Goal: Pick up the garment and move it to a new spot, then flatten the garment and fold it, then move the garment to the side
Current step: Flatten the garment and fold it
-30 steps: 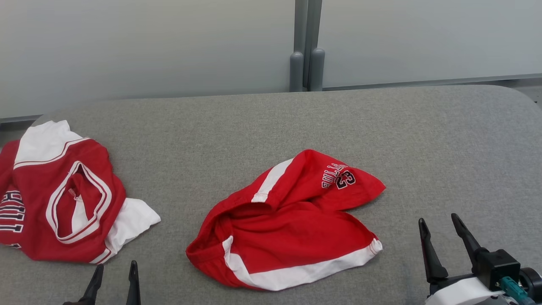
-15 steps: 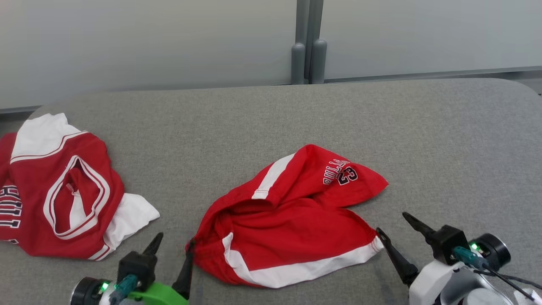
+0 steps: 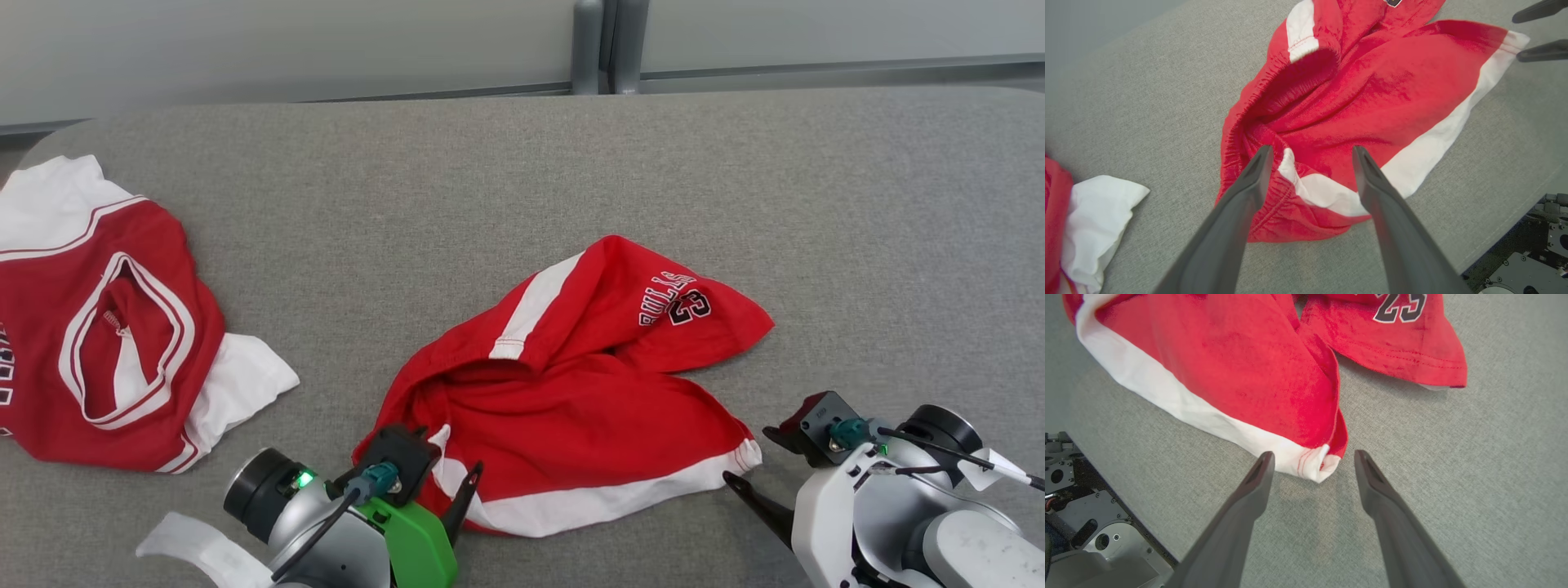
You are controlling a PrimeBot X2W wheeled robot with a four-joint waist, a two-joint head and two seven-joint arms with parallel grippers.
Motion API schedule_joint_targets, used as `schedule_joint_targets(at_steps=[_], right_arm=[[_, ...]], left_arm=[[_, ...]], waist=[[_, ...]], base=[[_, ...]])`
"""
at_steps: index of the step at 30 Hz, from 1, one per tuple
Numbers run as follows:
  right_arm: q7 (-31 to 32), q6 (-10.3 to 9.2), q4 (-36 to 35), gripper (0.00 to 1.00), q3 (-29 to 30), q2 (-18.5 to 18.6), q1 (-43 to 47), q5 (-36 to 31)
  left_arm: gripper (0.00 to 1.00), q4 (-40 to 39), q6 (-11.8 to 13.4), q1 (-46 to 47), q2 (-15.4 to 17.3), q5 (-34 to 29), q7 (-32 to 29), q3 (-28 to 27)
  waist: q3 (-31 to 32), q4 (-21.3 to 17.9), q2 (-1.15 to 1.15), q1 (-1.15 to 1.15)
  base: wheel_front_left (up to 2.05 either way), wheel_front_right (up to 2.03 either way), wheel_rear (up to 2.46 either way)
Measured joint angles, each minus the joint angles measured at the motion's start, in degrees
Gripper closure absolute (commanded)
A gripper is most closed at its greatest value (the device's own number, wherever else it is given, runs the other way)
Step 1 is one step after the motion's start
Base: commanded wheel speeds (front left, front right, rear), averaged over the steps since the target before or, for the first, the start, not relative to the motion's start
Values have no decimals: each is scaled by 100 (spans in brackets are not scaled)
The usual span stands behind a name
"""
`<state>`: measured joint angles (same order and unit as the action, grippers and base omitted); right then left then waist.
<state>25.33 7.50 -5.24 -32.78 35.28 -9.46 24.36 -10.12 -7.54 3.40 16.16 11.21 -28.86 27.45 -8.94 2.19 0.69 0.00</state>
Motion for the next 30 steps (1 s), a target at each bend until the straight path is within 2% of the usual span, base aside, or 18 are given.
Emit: schedule_joint_targets(at_steps=[10, 22, 23, 24, 25, 26, 27, 30], right_arm=[[343, 0, -133, 0, -319, -40, -96, 237], [410, 0, 136, 0, -683, -129, -397, 288], [410, 0, 159, 3, -720, -140, -429, 287], [409, 0, 194, 21, -750, -156, -467, 288], [409, 0, 218, 59, -800, -167, -502, 301], [401, -1, 237, 100, -839, -176, -534, 325], [381, -1, 263, 100, -882, -183, -567, 356], [333, -1, 313, 100, -882, -200, -612, 565]], left_arm=[[0, 456, 20, 330, 116, 141, -347, 18], [0, 942, 25, 625, 135, 222, -479, 127], [0, 981, 31, 645, 127, 222, -472, 131], [39, 1026, 33, 663, 122, 219, -458, 137], [58, 1058, 48, 669, 110, 218, -439, 141], [95, 1082, 49, 670, 100, 218, -426, 142], [100, 1116, 51, 670, 90, 225, -413, 147], [100, 1147, 51, 665, 20, 398, -341, 100]], waist=[[-294, 10, 0, 0], [-590, -55, 0, 0], [-601, -62, 0, 0], [-608, -71, 0, 0], [-609, -79, 0, 0], [-610, -85, 0, 0], [-606, -91, 0, 0], [-560, -95, 0, 0]], base=[[0, 0, 0], [0, 0, 0], [0, 0, 0], [0, 0, 0], [0, 0, 0], [0, 0, 0], [0, 0, 0], [0, 0, 0]])
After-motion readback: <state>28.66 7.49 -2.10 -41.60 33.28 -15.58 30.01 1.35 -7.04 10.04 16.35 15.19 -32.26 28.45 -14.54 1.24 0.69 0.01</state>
